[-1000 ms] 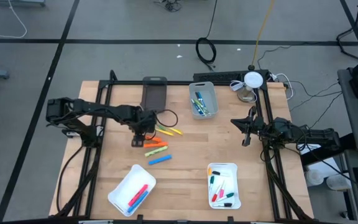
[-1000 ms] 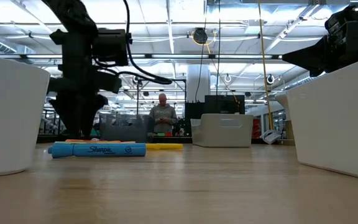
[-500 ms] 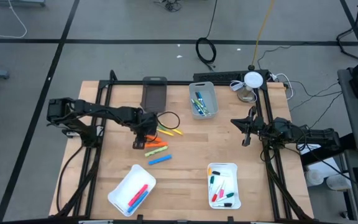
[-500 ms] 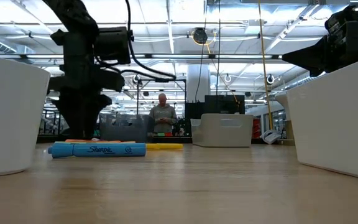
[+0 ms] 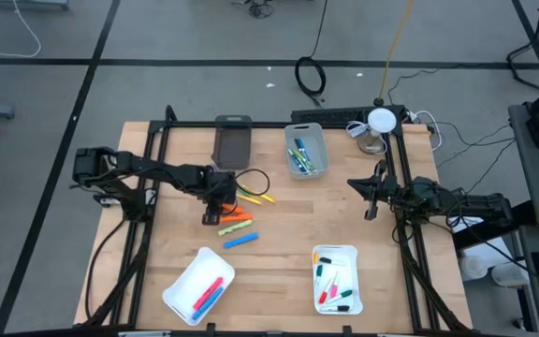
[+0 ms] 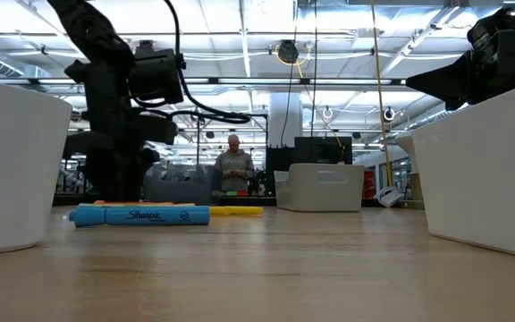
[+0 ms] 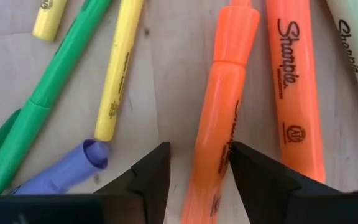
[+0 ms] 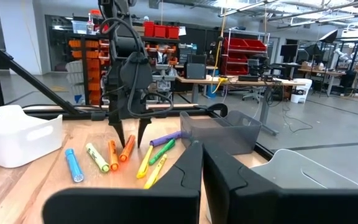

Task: Pick & Place Markers
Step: Put the top orange marker pen into the left white bin

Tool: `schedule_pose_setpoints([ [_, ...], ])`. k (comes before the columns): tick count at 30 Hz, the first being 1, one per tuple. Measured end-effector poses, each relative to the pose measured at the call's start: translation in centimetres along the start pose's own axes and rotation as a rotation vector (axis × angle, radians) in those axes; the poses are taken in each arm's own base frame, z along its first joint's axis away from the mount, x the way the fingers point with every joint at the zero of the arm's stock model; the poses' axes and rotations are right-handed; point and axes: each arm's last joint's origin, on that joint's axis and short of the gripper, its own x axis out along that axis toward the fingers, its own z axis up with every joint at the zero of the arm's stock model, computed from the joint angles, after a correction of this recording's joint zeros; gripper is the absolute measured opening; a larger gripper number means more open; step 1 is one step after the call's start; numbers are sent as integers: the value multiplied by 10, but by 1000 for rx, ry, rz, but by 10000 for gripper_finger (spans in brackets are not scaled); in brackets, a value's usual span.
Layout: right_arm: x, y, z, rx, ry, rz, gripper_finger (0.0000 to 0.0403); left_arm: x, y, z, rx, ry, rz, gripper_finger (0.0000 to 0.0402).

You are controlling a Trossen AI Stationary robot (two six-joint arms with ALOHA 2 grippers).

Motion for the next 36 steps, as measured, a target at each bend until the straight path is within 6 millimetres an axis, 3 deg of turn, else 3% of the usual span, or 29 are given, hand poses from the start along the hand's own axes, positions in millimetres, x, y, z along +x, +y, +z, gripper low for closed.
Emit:
schedule_pose_setpoints([
  [6, 0, 0, 0, 0, 0, 0, 0, -1, -2, 4, -128, -61, 26, 155],
  [11, 0, 0, 0, 0, 0, 0, 0, -1, -6, 3, -87, -27, 52, 131],
  [16, 0, 0, 0, 0, 0, 0, 0, -1, -8, 4, -81, -28, 50, 71],
  [21, 0, 0, 0, 0, 0, 0, 0, -9, -8, 10, -87, -32, 69, 67],
  [24, 0, 0, 0, 0, 0, 0, 0, -23, -8, 13, -107, 12, 110, 67],
  [30, 0, 0, 0, 0, 0, 0, 0, -73, -16, 26, -272, 34, 171, 67],
  [36, 0, 0, 0, 0, 0, 0, 0, -126, -63, 35, -467, 1, 141, 67],
])
